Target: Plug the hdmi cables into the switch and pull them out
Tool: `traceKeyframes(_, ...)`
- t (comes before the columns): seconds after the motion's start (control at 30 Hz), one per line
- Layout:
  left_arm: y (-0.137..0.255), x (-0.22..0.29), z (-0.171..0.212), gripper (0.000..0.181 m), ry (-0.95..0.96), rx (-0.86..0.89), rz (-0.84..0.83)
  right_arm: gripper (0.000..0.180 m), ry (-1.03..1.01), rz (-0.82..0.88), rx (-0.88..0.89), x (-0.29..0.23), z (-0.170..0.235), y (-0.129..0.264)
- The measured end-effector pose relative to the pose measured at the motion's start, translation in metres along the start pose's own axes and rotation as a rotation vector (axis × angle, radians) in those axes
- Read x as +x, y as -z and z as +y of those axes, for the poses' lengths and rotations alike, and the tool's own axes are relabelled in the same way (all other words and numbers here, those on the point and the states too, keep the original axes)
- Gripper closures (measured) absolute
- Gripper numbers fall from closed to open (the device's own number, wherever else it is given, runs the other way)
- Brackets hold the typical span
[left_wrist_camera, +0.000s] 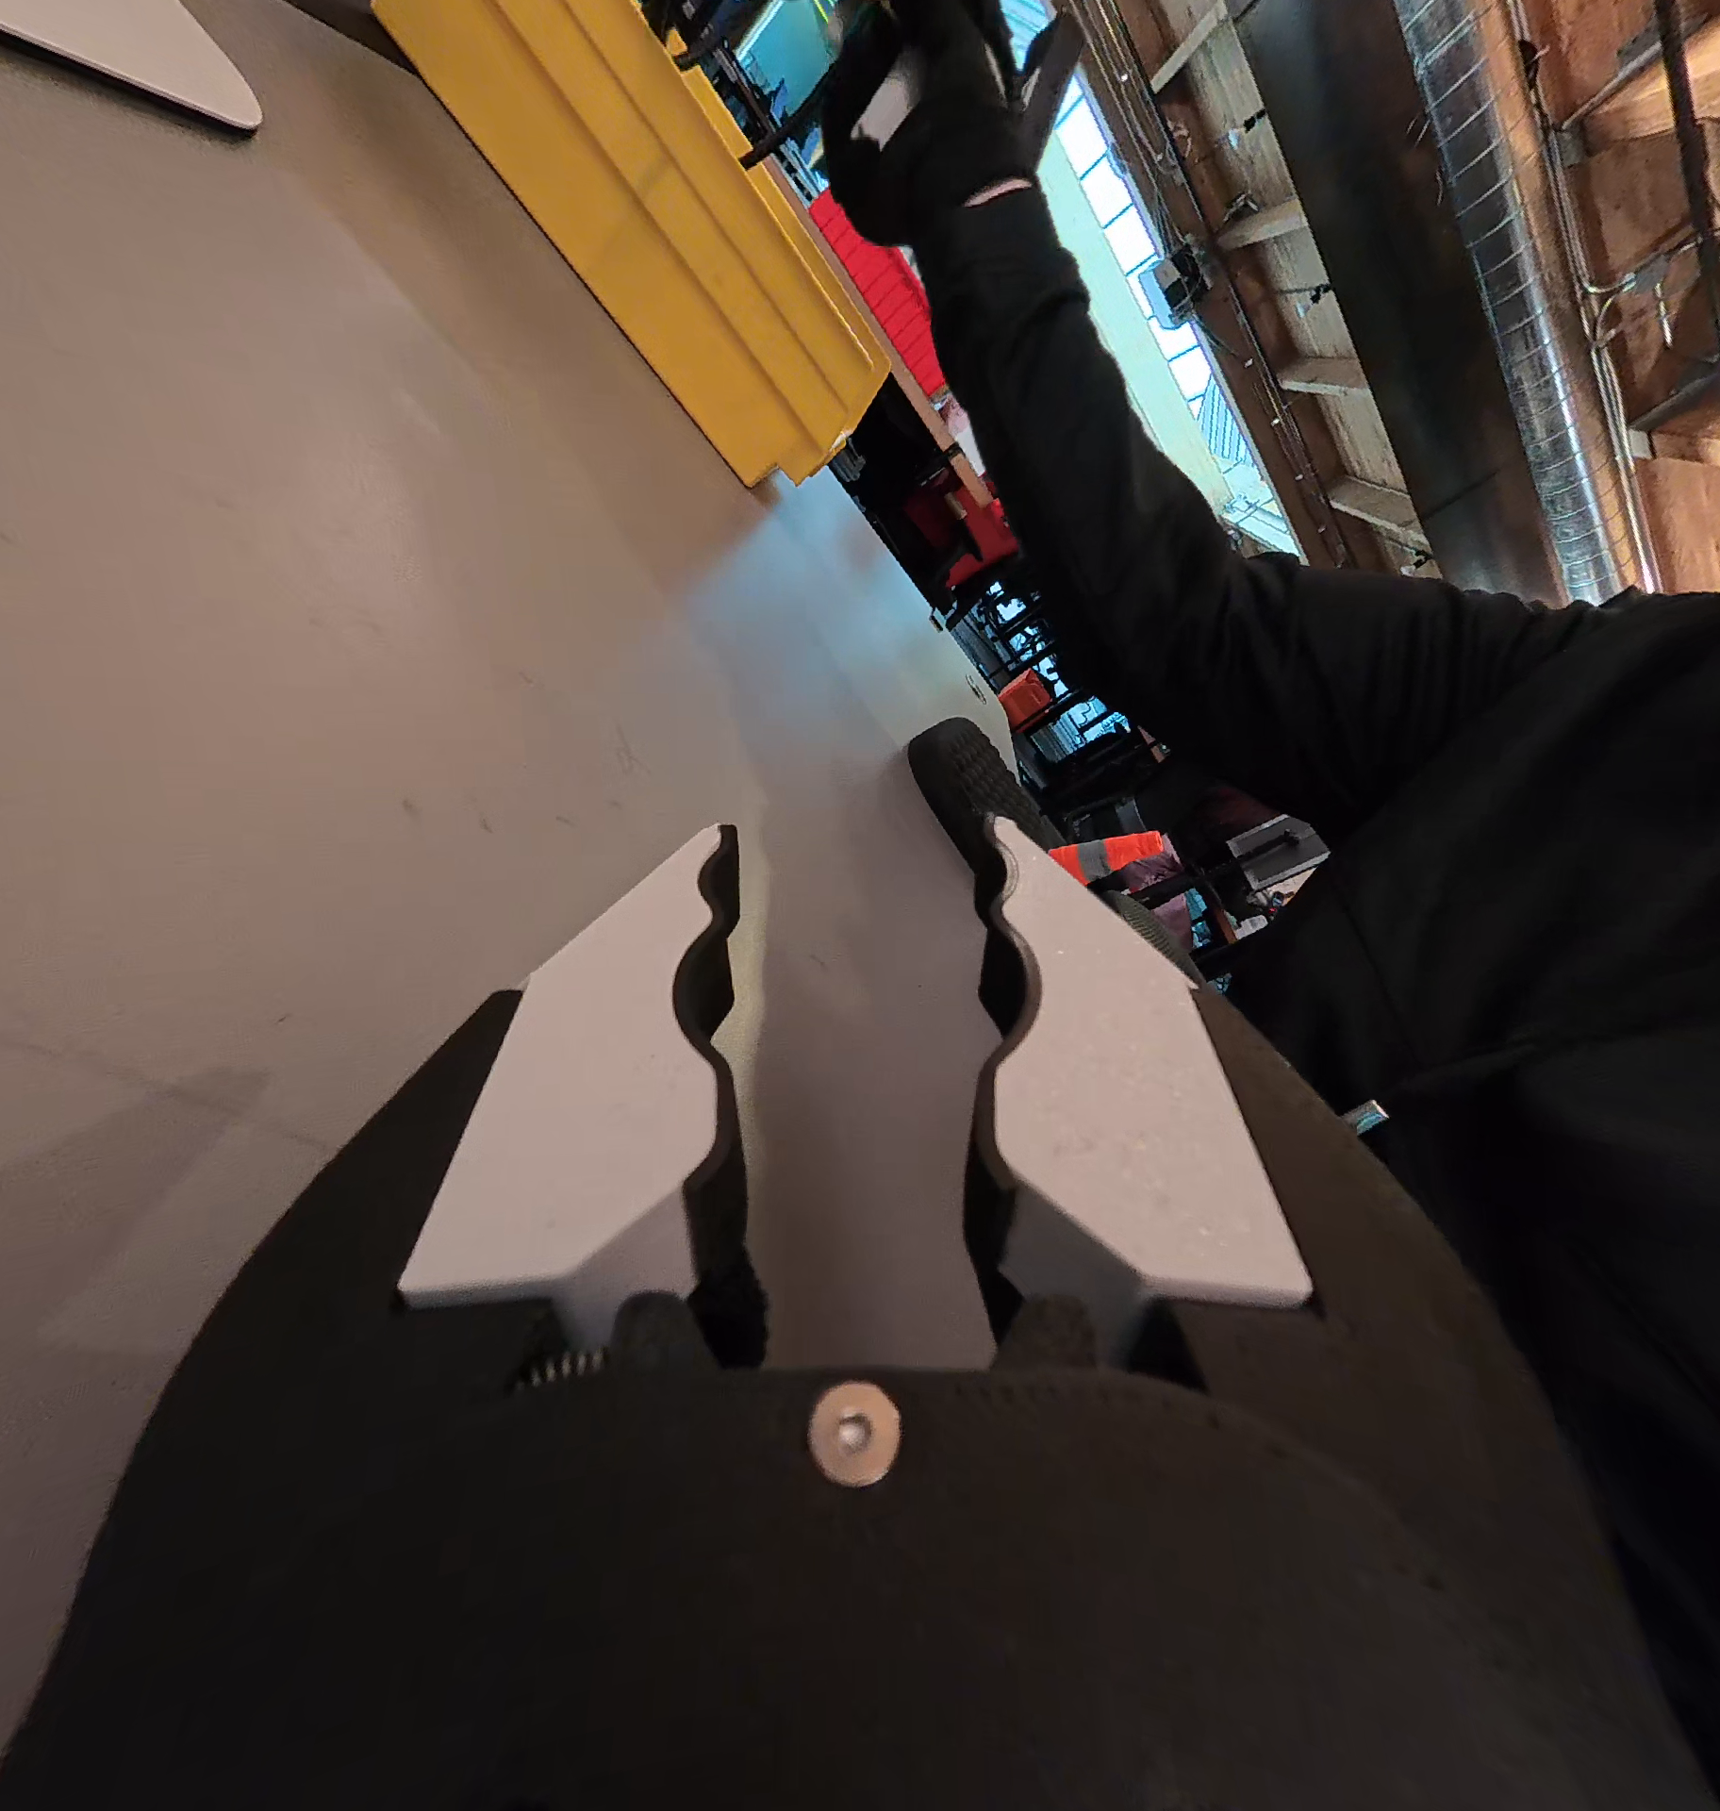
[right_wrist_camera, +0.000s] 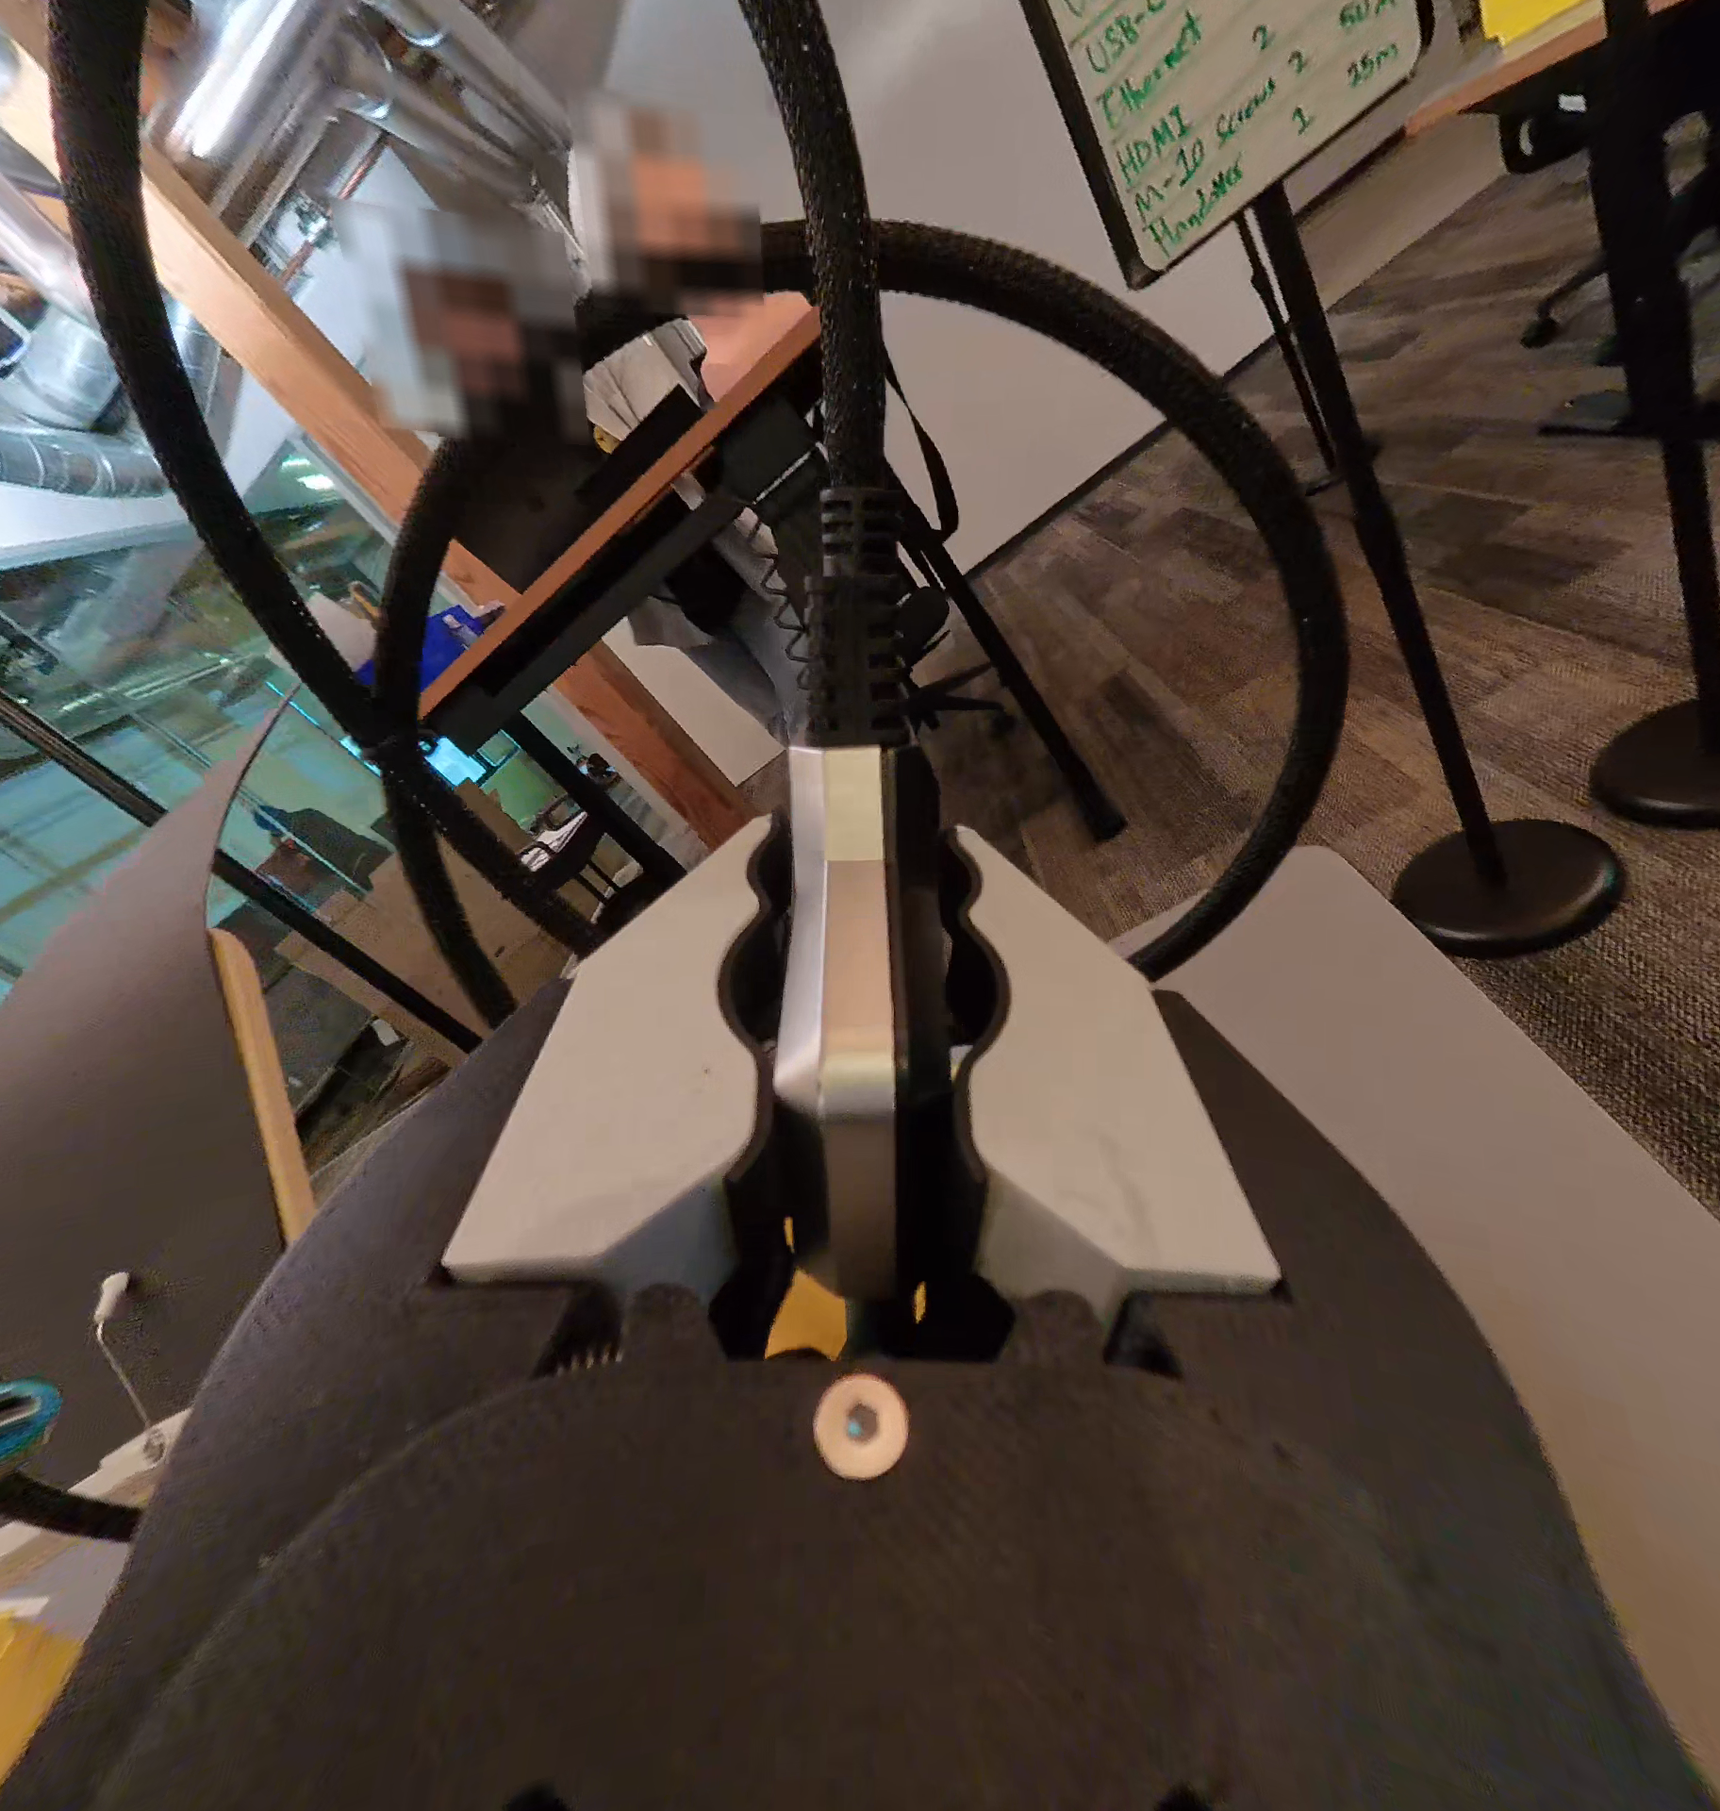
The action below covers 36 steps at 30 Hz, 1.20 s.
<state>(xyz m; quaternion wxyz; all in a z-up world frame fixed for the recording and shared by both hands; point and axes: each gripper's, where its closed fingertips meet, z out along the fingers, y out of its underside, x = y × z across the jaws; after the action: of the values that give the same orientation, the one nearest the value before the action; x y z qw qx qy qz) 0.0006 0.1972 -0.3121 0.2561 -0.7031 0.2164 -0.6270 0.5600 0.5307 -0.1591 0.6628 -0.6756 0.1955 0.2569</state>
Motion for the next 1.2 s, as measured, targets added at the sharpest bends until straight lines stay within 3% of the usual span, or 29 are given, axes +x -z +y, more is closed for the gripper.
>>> traceKeyframes(0.33, 0.001, -0.001, -0.001, 0.134, 0.014, 0.006, 0.007, 0.151, 0.066, 0.075, -0.059, 0.025, 0.033, -0.003)
traceKeyframes(1.2, 0.001, -0.001, -0.001, 0.134, 0.019, 0.004, 0.008, 0.15, 0.818, 0.248, -0.274, 0.02, 0.062, -0.007)
